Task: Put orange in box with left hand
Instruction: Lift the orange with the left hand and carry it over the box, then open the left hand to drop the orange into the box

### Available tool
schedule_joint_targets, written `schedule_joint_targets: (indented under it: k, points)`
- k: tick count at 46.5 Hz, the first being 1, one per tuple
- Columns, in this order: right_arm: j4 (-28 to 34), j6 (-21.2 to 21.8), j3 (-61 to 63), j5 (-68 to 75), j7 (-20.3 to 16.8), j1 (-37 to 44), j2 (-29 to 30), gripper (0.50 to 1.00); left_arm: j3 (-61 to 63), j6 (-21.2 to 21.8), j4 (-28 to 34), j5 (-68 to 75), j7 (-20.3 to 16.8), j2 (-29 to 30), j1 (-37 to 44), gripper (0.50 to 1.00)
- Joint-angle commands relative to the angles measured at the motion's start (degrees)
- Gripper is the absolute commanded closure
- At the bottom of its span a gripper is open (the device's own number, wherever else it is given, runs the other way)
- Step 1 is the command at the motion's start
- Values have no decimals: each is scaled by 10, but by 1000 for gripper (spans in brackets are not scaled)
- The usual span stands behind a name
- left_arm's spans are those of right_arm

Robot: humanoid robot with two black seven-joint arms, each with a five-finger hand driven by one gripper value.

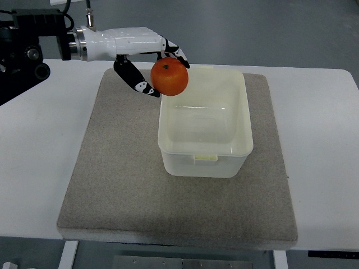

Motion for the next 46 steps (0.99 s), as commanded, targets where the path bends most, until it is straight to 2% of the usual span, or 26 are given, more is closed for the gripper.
schedule_joint_targets:
  k: [1,7,11,13,32,35,40,43,46]
  points:
    - [0,0,0,0,0,0,0,568,1,1,1,2,1,-25,5,1000]
    - [0,0,0,0,0,0,0,568,0,10,4,5,11,-48,11,990]
    - [0,0,0,0,0,0,0,568,0,10,5,6,20,-53,12,806]
    - [0,0,0,0,0,0,0,568,0,10,6,6,23,-53,12,742]
    - [0,0,0,0,0,0,0,568,4,16,27,67,32,-65,31,722]
    - [0,0,0,0,0,0,0,568,3,24,27,67,32,-65,32,635]
    - [0,0,0,0,0,0,0,568,3,33,27,67,32,-66,35,607]
    - [0,0,0,0,0,0,0,568,1,35,27,63,32,-65,35,534]
    - [0,0,0,0,0,0,0,568,2,32,27,61,32,-64,36,510]
